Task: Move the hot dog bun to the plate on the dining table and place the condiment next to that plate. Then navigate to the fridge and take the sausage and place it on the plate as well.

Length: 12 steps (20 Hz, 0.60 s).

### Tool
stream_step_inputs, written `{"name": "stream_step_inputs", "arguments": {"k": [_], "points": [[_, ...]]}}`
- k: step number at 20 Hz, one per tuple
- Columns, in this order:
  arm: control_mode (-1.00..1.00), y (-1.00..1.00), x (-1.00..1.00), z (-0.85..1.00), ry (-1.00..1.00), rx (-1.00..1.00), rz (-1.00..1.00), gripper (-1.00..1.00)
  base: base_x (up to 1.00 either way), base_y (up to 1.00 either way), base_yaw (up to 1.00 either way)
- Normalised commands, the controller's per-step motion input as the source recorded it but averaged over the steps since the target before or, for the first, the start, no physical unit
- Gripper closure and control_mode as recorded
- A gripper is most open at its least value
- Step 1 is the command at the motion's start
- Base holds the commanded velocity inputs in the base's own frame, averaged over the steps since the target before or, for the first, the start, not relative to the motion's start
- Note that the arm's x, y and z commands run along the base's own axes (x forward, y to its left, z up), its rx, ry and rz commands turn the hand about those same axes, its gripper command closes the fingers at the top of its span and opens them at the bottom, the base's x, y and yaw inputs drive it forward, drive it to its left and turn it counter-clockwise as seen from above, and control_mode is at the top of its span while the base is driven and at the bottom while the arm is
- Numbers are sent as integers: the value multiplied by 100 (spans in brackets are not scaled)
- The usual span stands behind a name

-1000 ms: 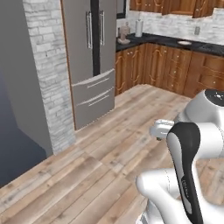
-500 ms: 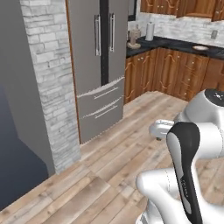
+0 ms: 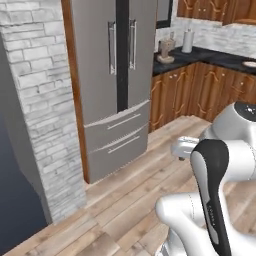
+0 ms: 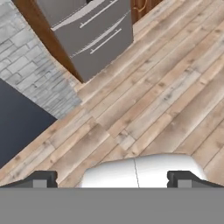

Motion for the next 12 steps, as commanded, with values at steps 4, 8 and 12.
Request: {"name": "stream_step_inputs", "arguments": {"k": [4,8,12], "points": [[100,0,0,0,0,0,0,-100,100,-47,31],[100,0,0,0,0,0,0,-100,100,-48,37],[100,0,0,0,0,0,0,-100,98,-48,38]]}}
